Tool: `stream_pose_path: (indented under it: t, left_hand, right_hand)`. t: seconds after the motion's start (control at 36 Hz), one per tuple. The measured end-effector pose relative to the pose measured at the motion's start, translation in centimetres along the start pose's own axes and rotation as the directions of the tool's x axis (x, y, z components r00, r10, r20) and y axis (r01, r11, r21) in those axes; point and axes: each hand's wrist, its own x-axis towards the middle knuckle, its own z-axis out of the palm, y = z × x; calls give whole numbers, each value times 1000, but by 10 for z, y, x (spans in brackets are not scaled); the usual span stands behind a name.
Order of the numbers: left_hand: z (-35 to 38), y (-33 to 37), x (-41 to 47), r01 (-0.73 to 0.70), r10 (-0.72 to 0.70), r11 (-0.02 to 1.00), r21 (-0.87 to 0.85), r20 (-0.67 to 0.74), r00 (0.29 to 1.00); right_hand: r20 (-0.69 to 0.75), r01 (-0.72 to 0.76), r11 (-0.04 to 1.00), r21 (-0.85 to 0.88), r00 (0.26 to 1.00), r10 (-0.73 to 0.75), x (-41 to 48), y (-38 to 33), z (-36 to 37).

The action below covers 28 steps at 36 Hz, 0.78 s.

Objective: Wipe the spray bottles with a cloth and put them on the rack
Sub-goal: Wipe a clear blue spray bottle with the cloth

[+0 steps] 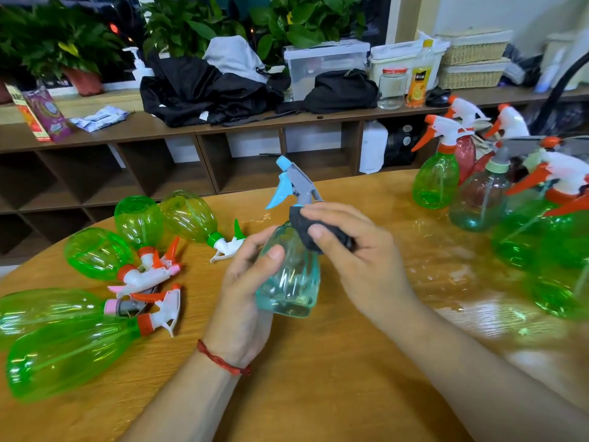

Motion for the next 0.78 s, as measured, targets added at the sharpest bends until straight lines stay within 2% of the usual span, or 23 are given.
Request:
stream_pose_path:
  t: [0.08, 0.17, 0.25, 0.33, 0.42, 0.5, 0.61, 0.69, 0.78]
  left_hand:
    - [9, 4, -2, -8, 10, 998, -58, 32, 999]
    - [11, 4, -1, -3, 3, 995, -100, -8, 1000]
    - [11, 5, 1, 19, -30, 971, -238, -44, 999]
    - [6, 11, 3, 28, -60, 939, -343, -82, 995]
    - [-2, 11, 4, 60, -95, 922, -381, -73, 993]
    - [-3, 8, 4, 70, -97, 914, -400, -48, 994]
    - [1, 11, 5, 45, -61, 908, -417, -25, 998]
    - [6, 8, 1, 43, -45, 927, -372, 5, 999]
    - [12, 3, -2, 49, -37, 949, -312, 45, 998]
  right_hand:
    - [-19, -35, 999, 34, 999, 36, 1, 0, -1]
    - [2, -6, 1000, 18, 1000, 6, -5, -1, 2]
    - [55, 101, 992, -77, 994, -97, -11, -2, 4]
    - [187, 248, 957, -151, 958, -218, -21, -6, 7]
    - [329, 379, 915, -138, 889, -318, -29, -5, 10]
    - [337, 409, 906, -114, 873, -352, -27, -4, 7]
    - [205, 324, 938, -119, 933, -296, -21, -3, 7]
    - [70, 139, 990, -28, 988, -136, -8, 1, 5]
    - [-18, -14, 996, 91, 1000, 16, 4, 3, -3]
